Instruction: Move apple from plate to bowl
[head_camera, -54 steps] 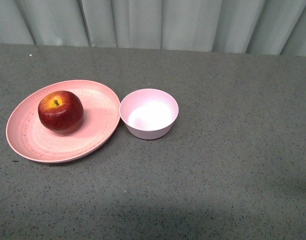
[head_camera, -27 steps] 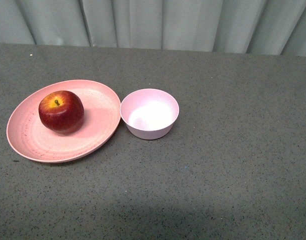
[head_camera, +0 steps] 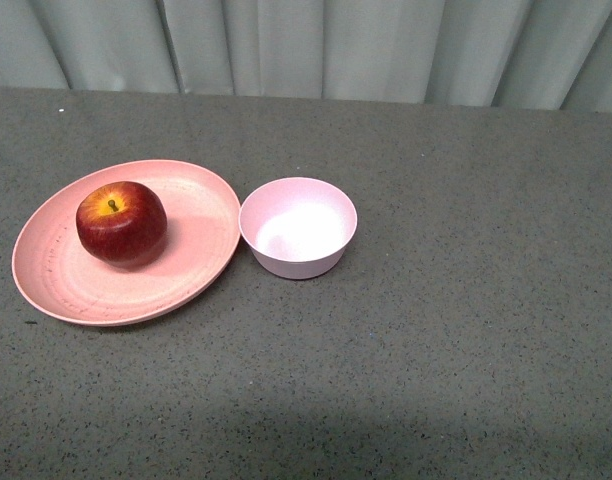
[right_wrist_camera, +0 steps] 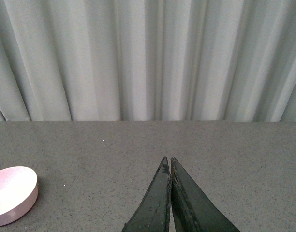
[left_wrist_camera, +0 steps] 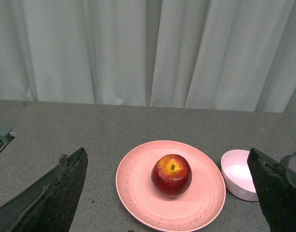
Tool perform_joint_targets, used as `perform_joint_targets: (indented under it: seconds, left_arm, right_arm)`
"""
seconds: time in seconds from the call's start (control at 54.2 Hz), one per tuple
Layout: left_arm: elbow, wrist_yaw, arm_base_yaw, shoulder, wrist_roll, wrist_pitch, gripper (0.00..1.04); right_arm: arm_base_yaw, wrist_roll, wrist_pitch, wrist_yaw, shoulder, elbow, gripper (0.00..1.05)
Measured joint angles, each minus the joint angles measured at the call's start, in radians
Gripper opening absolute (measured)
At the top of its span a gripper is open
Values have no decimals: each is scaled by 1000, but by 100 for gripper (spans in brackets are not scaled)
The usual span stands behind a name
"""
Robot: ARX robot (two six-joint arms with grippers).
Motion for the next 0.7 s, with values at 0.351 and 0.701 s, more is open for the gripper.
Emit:
perform_joint_targets:
  seconds: [0.351, 0.701]
  left_arm:
    - [0, 0, 0, 0, 0, 0, 98]
    - [0, 0, 0, 0, 0, 0, 98]
  right_arm:
    - [0, 0, -145, 0, -147, 0, 1]
    - [0, 0, -367, -2, -365, 0, 1]
